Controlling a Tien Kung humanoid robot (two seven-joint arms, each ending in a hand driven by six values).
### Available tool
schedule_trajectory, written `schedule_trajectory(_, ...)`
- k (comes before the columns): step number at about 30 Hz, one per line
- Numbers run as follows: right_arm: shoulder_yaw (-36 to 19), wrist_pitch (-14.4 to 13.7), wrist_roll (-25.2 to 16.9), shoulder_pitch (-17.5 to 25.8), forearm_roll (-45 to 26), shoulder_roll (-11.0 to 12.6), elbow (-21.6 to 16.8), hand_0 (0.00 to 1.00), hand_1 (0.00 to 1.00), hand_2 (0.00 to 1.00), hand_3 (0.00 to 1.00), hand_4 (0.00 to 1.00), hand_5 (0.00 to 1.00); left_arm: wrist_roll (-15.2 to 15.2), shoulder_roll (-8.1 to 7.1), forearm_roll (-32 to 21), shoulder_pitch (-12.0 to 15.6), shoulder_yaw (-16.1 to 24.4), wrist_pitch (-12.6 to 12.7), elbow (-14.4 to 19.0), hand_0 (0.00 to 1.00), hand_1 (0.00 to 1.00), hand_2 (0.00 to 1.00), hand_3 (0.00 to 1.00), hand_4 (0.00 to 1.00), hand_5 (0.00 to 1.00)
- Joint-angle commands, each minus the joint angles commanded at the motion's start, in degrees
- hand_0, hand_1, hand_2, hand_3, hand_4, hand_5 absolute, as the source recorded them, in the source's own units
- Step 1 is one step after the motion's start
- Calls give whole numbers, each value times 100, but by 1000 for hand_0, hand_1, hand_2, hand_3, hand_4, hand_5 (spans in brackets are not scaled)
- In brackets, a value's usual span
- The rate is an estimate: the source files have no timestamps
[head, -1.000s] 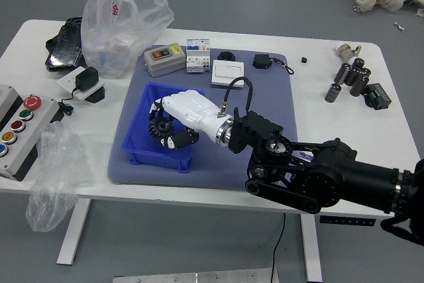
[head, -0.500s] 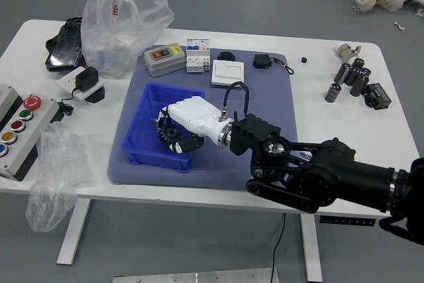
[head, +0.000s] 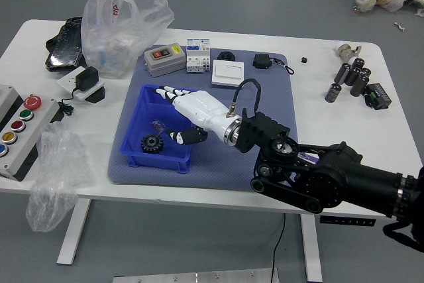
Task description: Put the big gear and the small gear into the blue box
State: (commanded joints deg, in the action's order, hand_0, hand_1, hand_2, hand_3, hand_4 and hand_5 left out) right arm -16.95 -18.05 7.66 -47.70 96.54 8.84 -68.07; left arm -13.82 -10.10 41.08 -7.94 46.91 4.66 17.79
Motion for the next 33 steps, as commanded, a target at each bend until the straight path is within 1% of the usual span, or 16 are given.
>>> schedule_trajectory(1, -164, -81, 40, 115, 29, 95, -132, 529, 846, 933, 998, 644, 161, 4, 3, -4, 1, -5, -1, -2, 657, 587, 588, 735, 742, 612)
schedule_trajectory(3, -468, -135, 229, 327, 160, 305, -364, 529, 846, 933, 998, 644, 161, 9, 4, -13, 2, -11, -1, -3, 657, 587, 588, 735, 742, 612)
schedule_trajectory(4, -601, -128, 331, 422, 237, 403, -473, 422, 638, 739, 868, 656, 151, 13, 1, -21, 3, -15, 0, -4, 656, 587, 588, 734, 742, 611)
schedule_trajectory(6, -919, -23, 596, 649, 445, 638, -730, 422, 638, 739, 868, 656, 151, 14, -8, -26, 9, -14, 4, -6, 656, 587, 588, 734, 742, 611)
schedule_trajectory(7, -1064, 81, 736, 766, 565, 751, -853, 422, 638, 739, 868, 656, 151, 12, -14, -25, 14, -9, 6, -6, 656, 587, 588, 734, 742, 611)
schedule_trajectory(9, -1332, 303, 1019, 968, 789, 906, -1045, 422, 638, 739, 868, 656, 151, 6, -22, -19, 24, 6, 12, -6, 656, 587, 588, 734, 742, 611)
schedule_trajectory(10, -1444, 411, 1152, 1055, 890, 954, -1099, 403, 632, 760, 891, 818, 264, 1, -24, -17, 30, 11, 12, -5, 656, 587, 588, 734, 740, 612)
schedule_trajectory(11, -1560, 539, 1303, 1140, 991, 988, -1133, 403, 632, 760, 891, 818, 264, -4, -25, -11, 35, 20, 12, -4, 656, 587, 588, 734, 740, 612)
schedule_trajectory(15, -1671, 1010, 1810, 1320, 1191, 984, -1117, 403, 632, 760, 891, 818, 264, -10, -16, 11, 31, 38, 6, -5, 656, 587, 588, 734, 740, 612)
schedule_trajectory(16, -1664, 1120, 1918, 1338, 1223, 970, -1101, 422, 663, 805, 952, 902, 315, -6, -13, 9, 27, 34, 4, -6, 656, 587, 588, 733, 740, 612)
schedule_trajectory(19, -1629, 1389, 2098, 1346, 1254, 940, -1031, 422, 663, 805, 952, 902, 315, 1, -11, 6, 14, 26, 0, -7, 656, 587, 588, 733, 740, 612)
schedule_trajectory(21, -1593, 1492, 2145, 1342, 1232, 937, -986, 422, 663, 805, 952, 902, 315, 2, -12, 6, 9, 24, -1, -7, 656, 587, 588, 733, 740, 612)
schedule_trajectory(22, -1561, 1530, 2160, 1339, 1205, 937, -956, 424, 665, 810, 952, 952, 380, 0, -13, 9, 8, 28, -1, -7, 656, 586, 587, 733, 739, 610)
schedule_trajectory(26, -1434, 1607, 2193, 1324, 1073, 920, -847, 424, 665, 810, 952, 952, 380, -9, -15, 11, 10, 39, 4, -5, 656, 586, 587, 733, 739, 610)
schedule_trajectory(28, -1362, 1598, 2192, 1302, 1001, 901, -816, 420, 654, 804, 937, 959, 395, -12, -11, 9, 11, 42, 6, -4, 657, 587, 588, 733, 738, 609)
schedule_trajectory(33, -1204, 1551, 2152, 1252, 819, 875, -784, 420, 654, 804, 937, 959, 395, -9, -4, 4, 5, 38, 8, -3, 657, 587, 588, 733, 738, 609)
